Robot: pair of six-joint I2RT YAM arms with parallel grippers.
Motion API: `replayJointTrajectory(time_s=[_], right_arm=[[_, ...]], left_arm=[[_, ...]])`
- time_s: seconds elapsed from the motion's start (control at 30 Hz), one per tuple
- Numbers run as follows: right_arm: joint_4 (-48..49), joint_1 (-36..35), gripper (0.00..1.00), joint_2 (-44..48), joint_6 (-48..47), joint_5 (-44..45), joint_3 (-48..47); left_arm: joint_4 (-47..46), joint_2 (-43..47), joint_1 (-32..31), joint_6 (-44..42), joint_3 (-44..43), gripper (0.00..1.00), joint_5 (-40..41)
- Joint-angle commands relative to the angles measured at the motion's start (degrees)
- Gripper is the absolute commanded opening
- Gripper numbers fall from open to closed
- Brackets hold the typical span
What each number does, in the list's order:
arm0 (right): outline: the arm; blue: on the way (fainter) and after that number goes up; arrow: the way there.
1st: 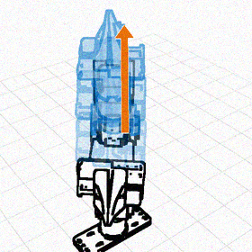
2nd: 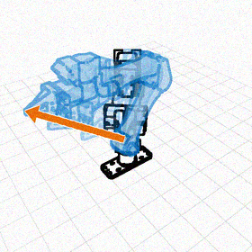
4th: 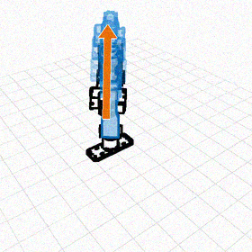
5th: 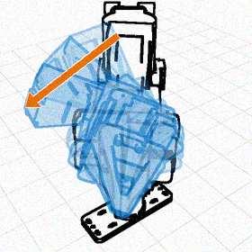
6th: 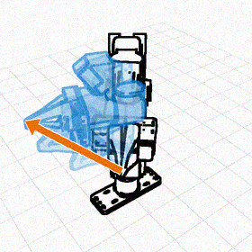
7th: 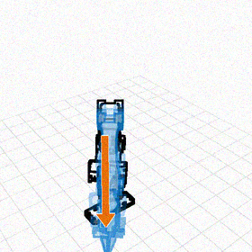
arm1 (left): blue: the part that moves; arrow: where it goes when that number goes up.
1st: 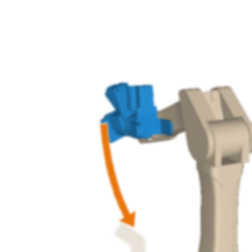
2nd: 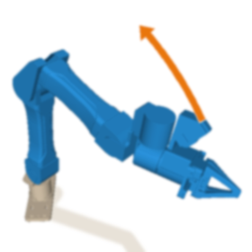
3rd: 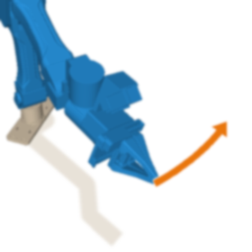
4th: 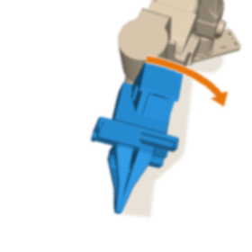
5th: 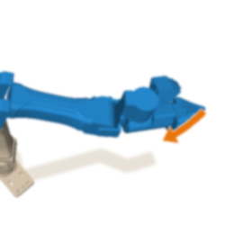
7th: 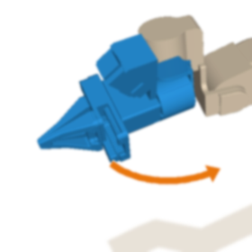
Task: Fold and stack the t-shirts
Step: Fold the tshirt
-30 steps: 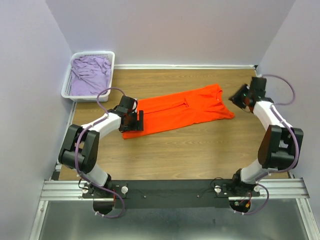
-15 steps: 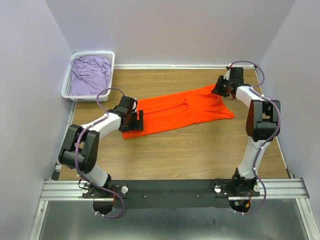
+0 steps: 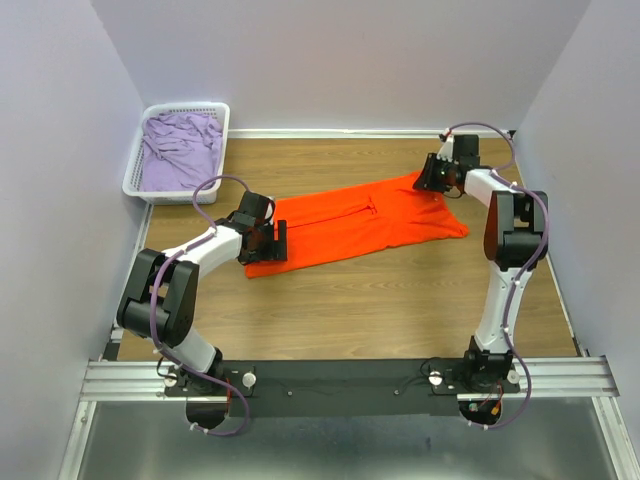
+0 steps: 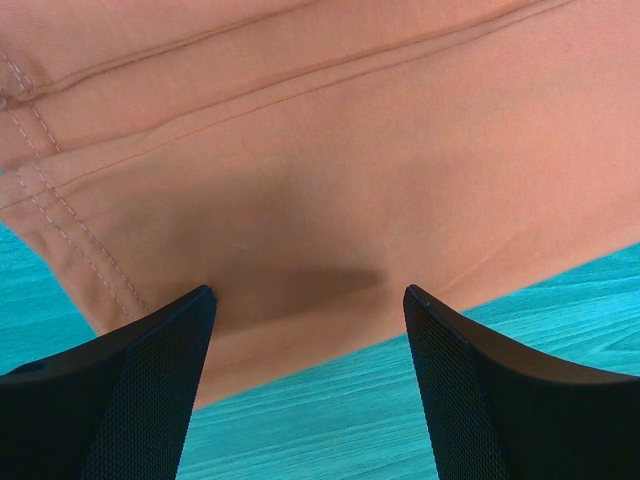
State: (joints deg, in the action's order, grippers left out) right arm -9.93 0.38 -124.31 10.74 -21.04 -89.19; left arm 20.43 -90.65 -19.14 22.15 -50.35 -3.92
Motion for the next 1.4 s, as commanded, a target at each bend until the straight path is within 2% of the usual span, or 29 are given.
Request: replayJointTrajectory(time_s=[0.0,0.03,0.1,0.17,0.47,0.6,0.67,0.7,0.83,0.9,1.07,1.17,1.37], right_arm=[[-0.35,0.06,0.33,-1.64,-1.25,-3.57,-2.66],[-0.44,-0.03,0.29,-1.64,-1.34,-4.01,-2.66],[-0.52,0.06,0.15,-1.64,-1.34,-4.89,-3.36],[-0.53,-0.03,0.08,-1.37,-1.69,-4.98,-4.32],[-1.66,-0.03,0.08,-2.95,-3.45,-5.59,-8.46],[-2.19,-0.03,0.14,-5.84,-3.62,-4.98,-9.68],[-2.54,-0.03,0.25,-6.55,-3.45,-4.63,-10.74],[-3.76,-0.03,0.37,-6.99,-3.45,-4.19,-11.44],[-6.76,-0.12,0.50,-5.34,-1.96,0.46,-13.73],[-7.38,-0.12,0.55,-1.39,0.31,4.24,-12.16],[-7.73,-0.12,0.57,8.98,7.95,9.87,-3.91],[-8.17,-0.21,0.57,15.05,11.74,9.61,4.00],[-7.82,-0.29,0.52,21.92,19.75,8.12,19.03]], left_arm=[[0.32,-1.90,-0.11,0.44,1.83,0.84,0.50],[0.23,-1.98,-0.11,0.44,1.83,0.84,0.50],[0.23,-2.25,-0.11,0.44,1.92,0.84,0.50],[0.32,-2.42,-0.11,0.44,2.01,0.84,0.41],[0.23,-3.13,-0.11,0.17,2.62,0.84,0.50],[0.05,-3.48,-0.11,0.35,2.62,0.84,0.58],[-0.03,-3.39,-0.11,0.52,2.71,0.84,0.58],[-0.03,-3.22,-0.11,0.70,2.71,0.84,0.58],[0.40,-1.55,-0.11,1.58,1.57,0.85,0.67],[1.02,0.29,-0.11,2.02,-0.53,0.86,0.93],[2.78,3.99,-0.11,2.20,-9.92,0.86,3.21],[0.76,3.29,-0.03,0.18,-14.76,0.86,5.85],[-1.78,-9.00,0.06,-4.66,-24.53,0.85,7.88]])
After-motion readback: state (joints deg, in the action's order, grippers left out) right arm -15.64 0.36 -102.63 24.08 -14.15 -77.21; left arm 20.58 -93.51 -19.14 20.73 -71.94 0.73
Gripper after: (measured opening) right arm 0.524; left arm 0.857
